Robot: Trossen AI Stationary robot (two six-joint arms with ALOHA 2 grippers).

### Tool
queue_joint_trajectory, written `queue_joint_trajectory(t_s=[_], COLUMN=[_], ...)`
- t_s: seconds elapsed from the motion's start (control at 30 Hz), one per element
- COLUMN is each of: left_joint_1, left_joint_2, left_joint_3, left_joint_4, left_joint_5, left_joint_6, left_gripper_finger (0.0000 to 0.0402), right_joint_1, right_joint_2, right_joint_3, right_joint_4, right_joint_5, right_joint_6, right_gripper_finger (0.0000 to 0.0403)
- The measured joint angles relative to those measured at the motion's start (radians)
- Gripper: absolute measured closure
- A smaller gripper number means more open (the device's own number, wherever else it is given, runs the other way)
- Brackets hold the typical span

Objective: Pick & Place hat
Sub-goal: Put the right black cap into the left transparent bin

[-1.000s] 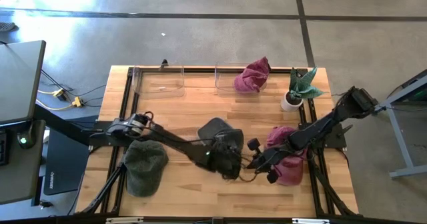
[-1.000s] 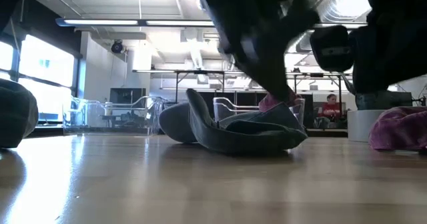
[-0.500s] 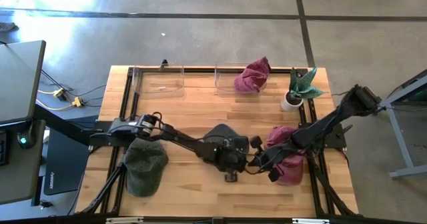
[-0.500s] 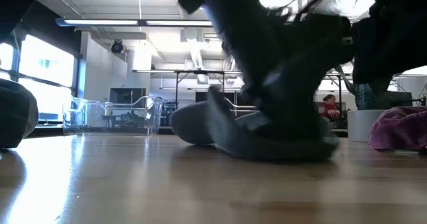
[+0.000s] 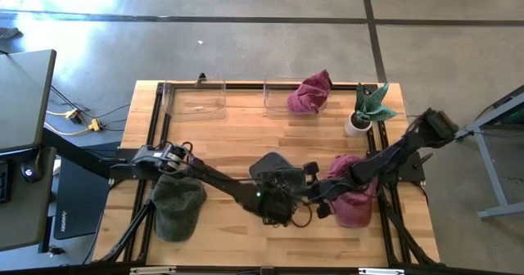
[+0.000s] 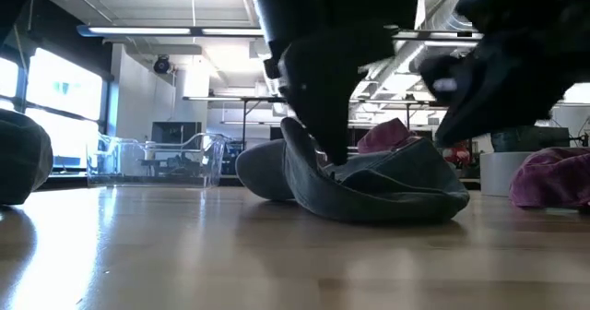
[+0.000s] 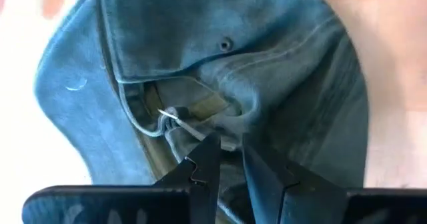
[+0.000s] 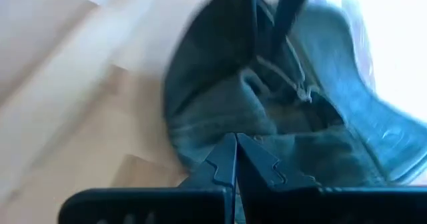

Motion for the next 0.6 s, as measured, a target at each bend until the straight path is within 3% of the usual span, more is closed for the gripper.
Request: queue_joint_trajectory(t_s=[0.23,0.37,0.6], left_joint_1=[0.013,0.006,-0.02], left_joint_2=[0.003,0.003,0.001], left_joint_3=[-0.085,-0.094,-0.06], left_joint_4=[-0.01,-0.107,-0.225], left_joint_5=[0.071,0.088,-0.023], left_joint_6=[-0.024,-0.077,-0.17], left_gripper_finger=[0.0342,0.0342,0.0342], right_joint_1=[-0.119,-0.16,-0.155], right_joint_2=[0.18,0.181,0.114], right_joint_3=[-0.001,0.004,0.0], right_joint_4=[0.054,-0.008,-0.077], right_joint_5=[0.054,0.053,0.032], right_joint_6=[0.088,0.138,0.147], right_gripper_finger=[0.0401,0.0402,0.0402])
